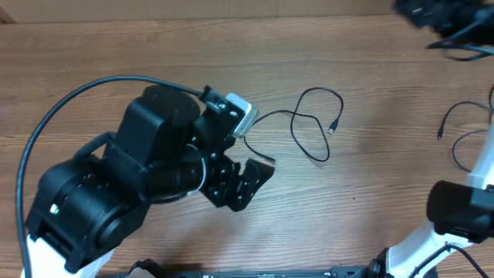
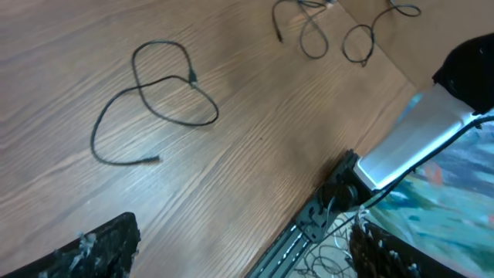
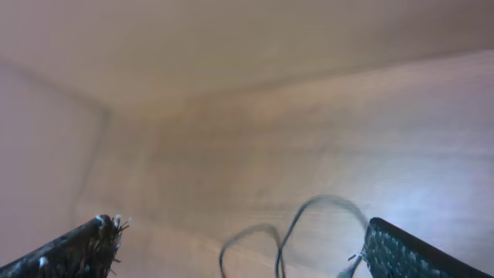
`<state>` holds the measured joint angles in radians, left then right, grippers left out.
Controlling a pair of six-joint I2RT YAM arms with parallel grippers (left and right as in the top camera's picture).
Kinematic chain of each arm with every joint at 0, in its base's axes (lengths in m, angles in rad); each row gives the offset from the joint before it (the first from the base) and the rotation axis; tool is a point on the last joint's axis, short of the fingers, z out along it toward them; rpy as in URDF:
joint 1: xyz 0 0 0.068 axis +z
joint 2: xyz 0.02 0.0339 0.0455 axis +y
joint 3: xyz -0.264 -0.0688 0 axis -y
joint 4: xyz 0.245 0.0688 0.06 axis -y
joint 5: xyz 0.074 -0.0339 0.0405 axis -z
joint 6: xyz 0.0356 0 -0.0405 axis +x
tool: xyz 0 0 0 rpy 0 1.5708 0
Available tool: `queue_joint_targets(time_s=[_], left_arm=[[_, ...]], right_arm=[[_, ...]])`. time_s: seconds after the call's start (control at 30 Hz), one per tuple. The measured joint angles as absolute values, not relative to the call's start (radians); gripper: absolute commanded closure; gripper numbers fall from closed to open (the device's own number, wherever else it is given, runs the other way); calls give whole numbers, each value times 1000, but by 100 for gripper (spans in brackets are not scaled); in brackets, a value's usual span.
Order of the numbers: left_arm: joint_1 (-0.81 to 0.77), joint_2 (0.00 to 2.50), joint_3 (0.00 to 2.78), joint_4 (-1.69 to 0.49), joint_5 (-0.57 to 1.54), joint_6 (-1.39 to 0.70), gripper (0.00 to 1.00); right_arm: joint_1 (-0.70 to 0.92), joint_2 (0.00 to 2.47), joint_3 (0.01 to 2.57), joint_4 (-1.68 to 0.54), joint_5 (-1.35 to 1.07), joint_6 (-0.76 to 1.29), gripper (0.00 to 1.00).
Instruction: Untangle cables
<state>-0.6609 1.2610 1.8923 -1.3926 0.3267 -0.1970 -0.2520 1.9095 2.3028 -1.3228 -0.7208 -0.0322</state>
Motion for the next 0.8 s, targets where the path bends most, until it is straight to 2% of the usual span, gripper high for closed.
queue_joint_targets(time_s=[0.13, 0.27, 0.37, 0.8], left_arm=[[-661, 1245, 1892, -1419, 316, -214, 12], [-661, 1242, 1893, -1439, 310, -231, 21], [-661, 1242, 1893, -1453, 310, -234, 21], [-661, 1159, 1893, -1467, 310, -237, 21]], right_arm=[[-140, 1909, 2303, -1443, -617, -120, 0], [-56, 1909, 2303, -1540, -502, -173, 0], [-8, 1909, 2303, -1593, -440, -188, 0], [121, 1909, 2213, -1642, -327, -191, 0]])
